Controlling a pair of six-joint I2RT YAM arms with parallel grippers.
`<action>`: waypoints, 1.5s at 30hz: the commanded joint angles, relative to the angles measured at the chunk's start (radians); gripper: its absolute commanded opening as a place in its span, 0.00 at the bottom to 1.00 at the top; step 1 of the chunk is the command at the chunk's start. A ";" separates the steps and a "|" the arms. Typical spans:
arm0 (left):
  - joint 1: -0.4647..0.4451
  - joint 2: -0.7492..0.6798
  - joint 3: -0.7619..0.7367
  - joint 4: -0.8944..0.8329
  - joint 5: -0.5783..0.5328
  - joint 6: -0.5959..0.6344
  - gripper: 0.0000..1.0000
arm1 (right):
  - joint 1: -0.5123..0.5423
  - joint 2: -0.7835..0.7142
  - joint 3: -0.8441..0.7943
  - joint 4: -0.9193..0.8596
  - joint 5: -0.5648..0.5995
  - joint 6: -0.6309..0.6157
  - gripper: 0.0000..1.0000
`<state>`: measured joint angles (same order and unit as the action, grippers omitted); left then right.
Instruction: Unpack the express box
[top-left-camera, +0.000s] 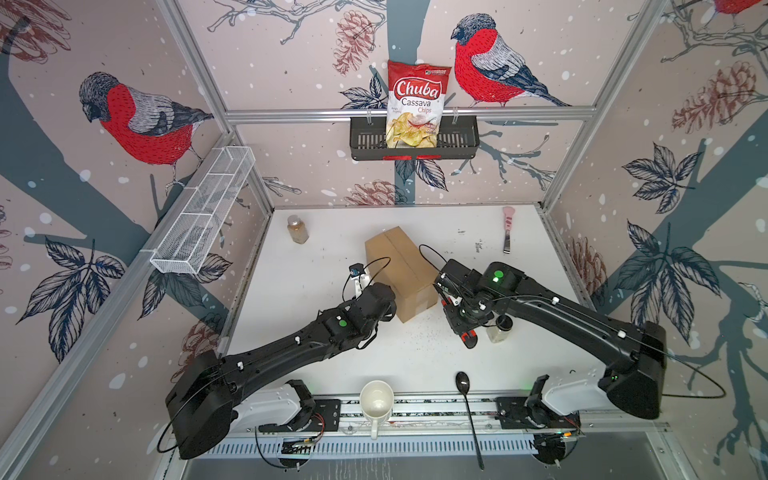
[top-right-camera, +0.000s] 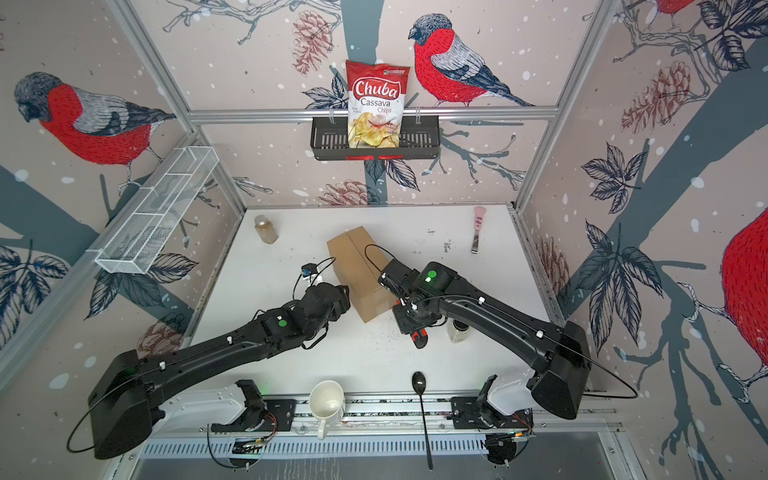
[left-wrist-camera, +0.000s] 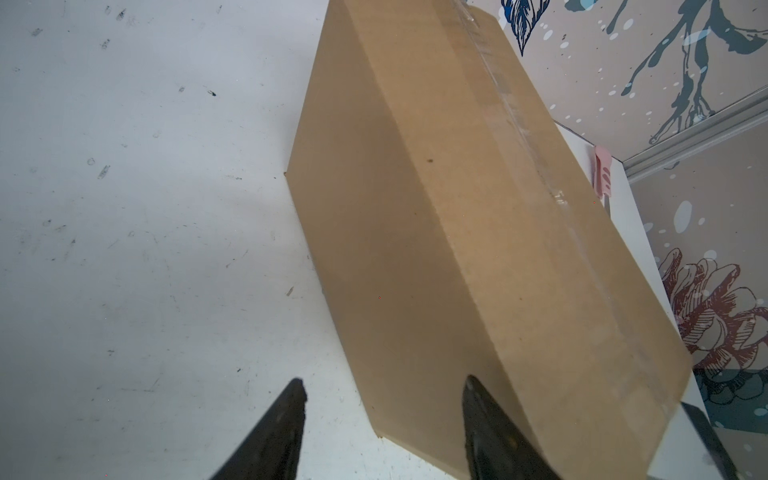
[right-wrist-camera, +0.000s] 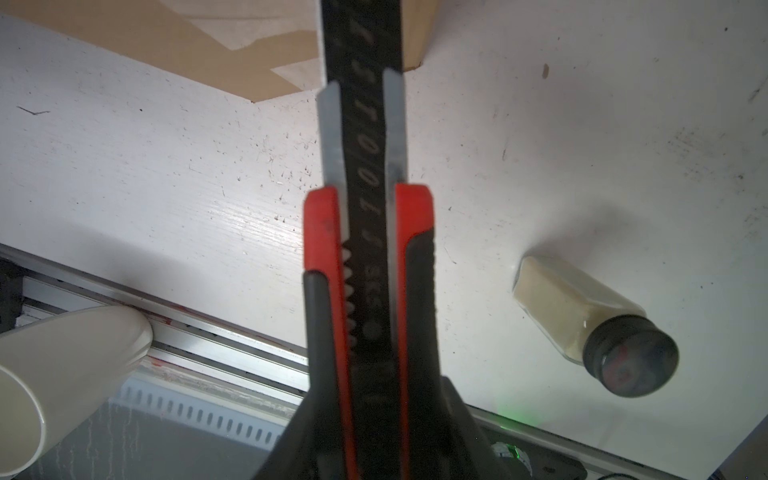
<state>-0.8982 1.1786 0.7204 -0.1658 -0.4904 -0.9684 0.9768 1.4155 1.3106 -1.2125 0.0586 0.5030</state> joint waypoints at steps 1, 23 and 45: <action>-0.001 -0.003 -0.001 0.021 0.001 0.001 0.60 | 0.003 0.008 0.009 -0.001 0.017 0.003 0.06; -0.001 -0.002 -0.013 0.040 0.007 0.004 0.59 | 0.003 0.045 0.042 -0.009 0.023 -0.012 0.06; -0.001 0.025 0.004 0.068 0.009 0.022 0.59 | 0.001 0.071 0.059 -0.001 0.025 -0.030 0.05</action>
<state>-0.8982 1.2011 0.7158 -0.1375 -0.4747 -0.9604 0.9749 1.4818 1.3632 -1.2121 0.0731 0.4892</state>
